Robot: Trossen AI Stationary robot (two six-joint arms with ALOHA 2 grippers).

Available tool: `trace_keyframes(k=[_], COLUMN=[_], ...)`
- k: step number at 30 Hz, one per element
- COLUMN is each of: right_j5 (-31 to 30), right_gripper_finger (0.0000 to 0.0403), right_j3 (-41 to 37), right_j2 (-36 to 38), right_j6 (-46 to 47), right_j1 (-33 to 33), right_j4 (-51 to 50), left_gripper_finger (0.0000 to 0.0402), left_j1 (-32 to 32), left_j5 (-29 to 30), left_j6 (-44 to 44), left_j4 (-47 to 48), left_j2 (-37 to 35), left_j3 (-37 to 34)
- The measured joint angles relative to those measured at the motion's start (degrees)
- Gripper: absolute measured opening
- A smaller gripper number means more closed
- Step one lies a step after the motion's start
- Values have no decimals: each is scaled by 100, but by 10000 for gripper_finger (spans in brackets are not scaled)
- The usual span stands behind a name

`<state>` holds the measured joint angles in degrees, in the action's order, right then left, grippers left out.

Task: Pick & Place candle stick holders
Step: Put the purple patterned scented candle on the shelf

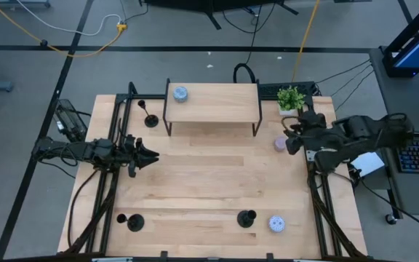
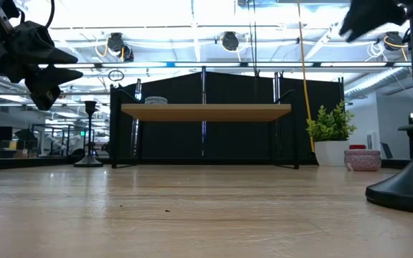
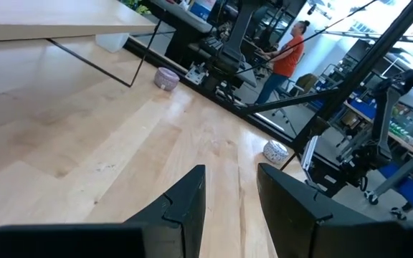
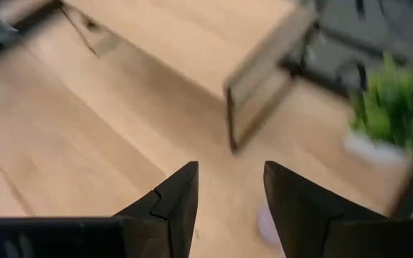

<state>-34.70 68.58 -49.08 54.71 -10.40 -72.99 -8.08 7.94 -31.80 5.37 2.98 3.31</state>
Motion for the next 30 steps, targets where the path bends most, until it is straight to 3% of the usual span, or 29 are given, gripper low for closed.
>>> trace_keyframes(k=[11, 22, 30], right_j5=[469, 1248, 1524], right_gripper_finger=[151, 151, 175], right_j3=[-150, -1578, -2305], right_j2=[-399, -400, -398], right_j6=[444, 379, -58], right_j1=[904, 1820, 2376], right_j4=[-226, -109, 954], left_gripper_finger=[131, 131, 131], left_j1=[0, 0, 0], left_j5=[-4, -59, -61], left_j6=[157, 209, 209], left_j4=[0, 4, 6], left_j2=[0, 0, 0], left_j3=[0, 0, 0])
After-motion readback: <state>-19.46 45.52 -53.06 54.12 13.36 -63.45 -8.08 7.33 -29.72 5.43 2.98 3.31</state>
